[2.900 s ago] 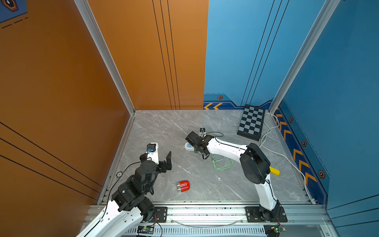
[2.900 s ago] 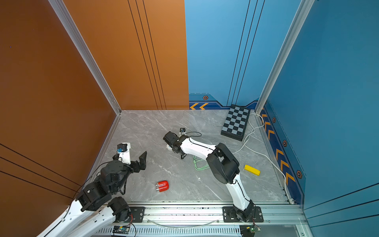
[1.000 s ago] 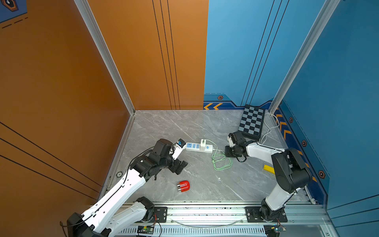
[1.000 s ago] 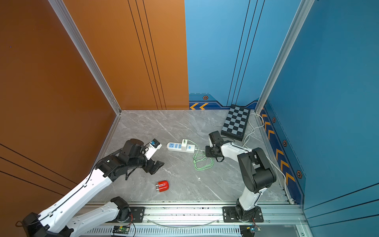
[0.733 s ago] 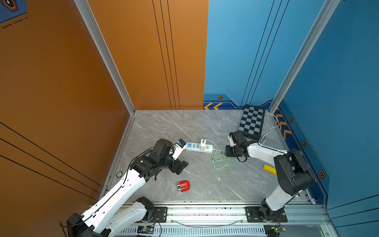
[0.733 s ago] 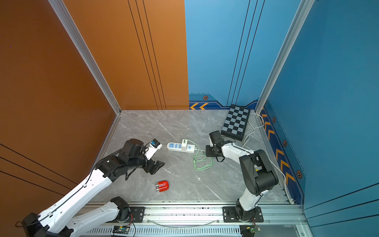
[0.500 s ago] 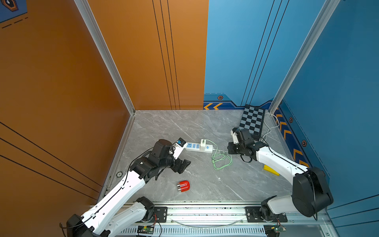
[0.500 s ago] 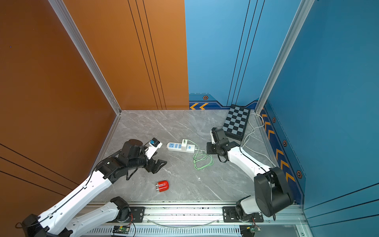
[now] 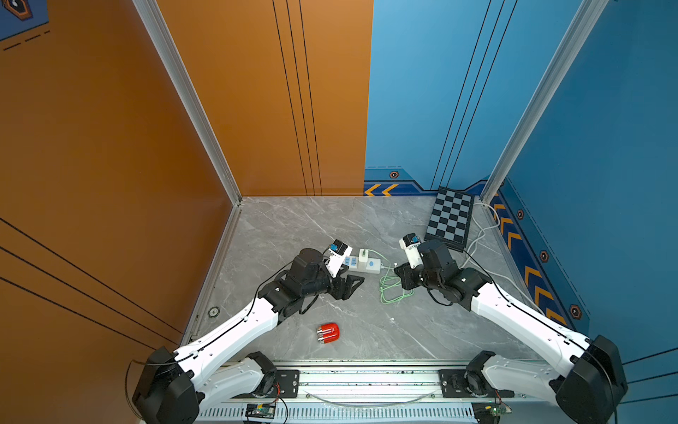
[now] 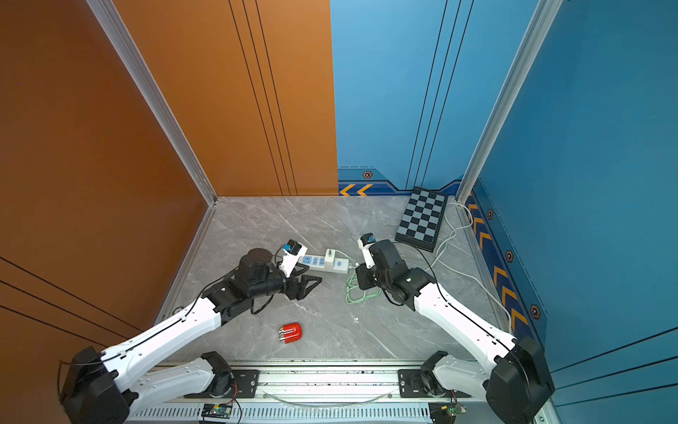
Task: Charge the electric shaver
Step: Pick up the charging cable from the center of the board.
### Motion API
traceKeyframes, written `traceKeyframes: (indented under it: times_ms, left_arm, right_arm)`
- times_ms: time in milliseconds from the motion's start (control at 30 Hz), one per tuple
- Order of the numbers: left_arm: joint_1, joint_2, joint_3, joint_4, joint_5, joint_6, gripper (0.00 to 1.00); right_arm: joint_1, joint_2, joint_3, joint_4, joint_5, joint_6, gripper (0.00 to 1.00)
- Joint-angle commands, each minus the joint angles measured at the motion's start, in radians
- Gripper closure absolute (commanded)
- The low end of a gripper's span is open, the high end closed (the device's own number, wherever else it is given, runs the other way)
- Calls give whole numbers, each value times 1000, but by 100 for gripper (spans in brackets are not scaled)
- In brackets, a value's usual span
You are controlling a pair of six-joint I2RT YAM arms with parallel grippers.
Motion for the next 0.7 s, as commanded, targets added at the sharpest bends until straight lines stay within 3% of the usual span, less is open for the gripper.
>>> traceKeyframes:
  times_ms: [0,367,667]
  left_arm:
    - [-50,38,-12,122,37,-25,28]
    - [-149,132,-114,296,56,-66,25]
    - [-207,303,-99,500,59,-113,21]
  right_arm:
    - [23,36,-16,42,27,25,100]
    - [33,100,26,110,116,191,100]
    - [38,118,4,168,140,322,100]
